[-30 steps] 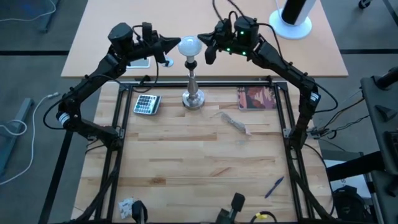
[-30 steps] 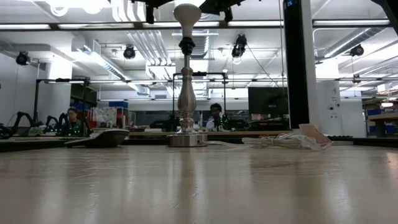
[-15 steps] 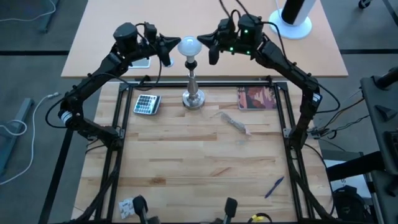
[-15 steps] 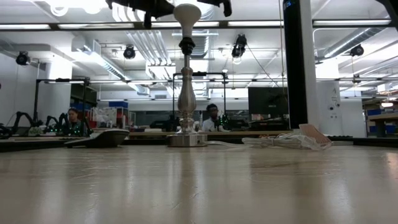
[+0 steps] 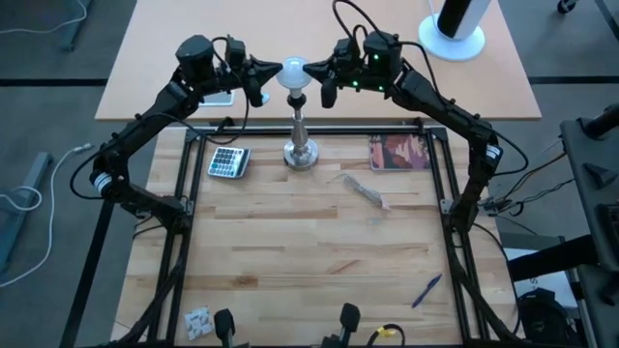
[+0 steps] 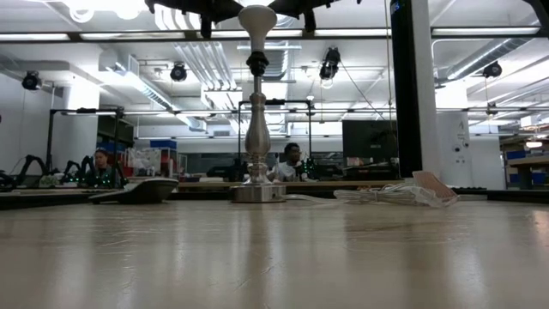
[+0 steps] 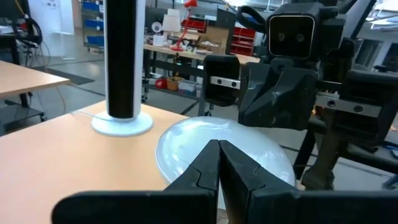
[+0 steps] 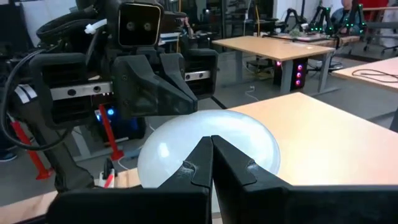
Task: Screw lightbulb
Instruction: Remove the lightbulb from the table lamp
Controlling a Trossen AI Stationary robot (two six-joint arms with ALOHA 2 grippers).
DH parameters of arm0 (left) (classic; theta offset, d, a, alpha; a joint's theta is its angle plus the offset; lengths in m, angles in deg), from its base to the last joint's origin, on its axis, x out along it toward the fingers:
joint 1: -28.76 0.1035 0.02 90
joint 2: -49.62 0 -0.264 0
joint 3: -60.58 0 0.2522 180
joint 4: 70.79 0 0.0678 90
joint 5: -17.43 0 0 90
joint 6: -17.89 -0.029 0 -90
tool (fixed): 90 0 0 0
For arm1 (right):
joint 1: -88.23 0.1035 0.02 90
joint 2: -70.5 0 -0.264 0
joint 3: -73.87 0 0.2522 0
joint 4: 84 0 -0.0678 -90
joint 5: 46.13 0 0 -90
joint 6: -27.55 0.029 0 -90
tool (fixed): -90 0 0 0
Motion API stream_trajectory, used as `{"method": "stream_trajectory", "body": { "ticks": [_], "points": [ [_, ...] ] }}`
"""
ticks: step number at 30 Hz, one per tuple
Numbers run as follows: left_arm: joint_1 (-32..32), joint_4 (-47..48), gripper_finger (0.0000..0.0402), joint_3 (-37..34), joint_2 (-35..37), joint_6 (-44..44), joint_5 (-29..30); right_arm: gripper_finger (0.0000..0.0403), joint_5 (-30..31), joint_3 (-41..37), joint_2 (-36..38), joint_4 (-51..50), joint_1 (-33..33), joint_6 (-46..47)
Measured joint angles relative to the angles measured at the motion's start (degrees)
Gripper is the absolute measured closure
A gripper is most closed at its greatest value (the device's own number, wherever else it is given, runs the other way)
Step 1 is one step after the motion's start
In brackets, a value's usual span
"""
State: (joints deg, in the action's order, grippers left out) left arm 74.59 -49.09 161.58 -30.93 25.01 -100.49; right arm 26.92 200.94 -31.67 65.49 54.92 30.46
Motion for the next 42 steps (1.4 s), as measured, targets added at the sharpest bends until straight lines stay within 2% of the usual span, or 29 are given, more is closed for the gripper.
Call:
{"method": "stream_trajectory", "body": {
  "ticks": [15,23,29,36,42],
  "points": [
    [-2.7,0.5,0.0402,-0.1,0.0,6.7,-3.1,0.0403,2.5,-0.3,-0.2,1.2,-0.8,-0.5],
    [-4.4,1.7,0.0401,-0.1,-0.1,7.3,-4.5,0.0403,3.2,-0.4,-0.2,2.3,-1.1,0.4],
    [-4.2,1.0,0.0401,2.4,1.3,5.8,-2.9,0.0403,3.0,-0.6,1.4,1.4,-1.0,0.4],
    [-3.2,1.1,0.0401,5.0,1.1,-3.7,5.9,0.0403,2.8,-0.7,2.8,1.3,-1.0,0.1],
    [-1.5,2.2,0.0401,4.1,-0.7,-3.8,6.7,0.0403,2.0,-0.7,3.0,1.7,-0.8,0.1]
  ]
}}
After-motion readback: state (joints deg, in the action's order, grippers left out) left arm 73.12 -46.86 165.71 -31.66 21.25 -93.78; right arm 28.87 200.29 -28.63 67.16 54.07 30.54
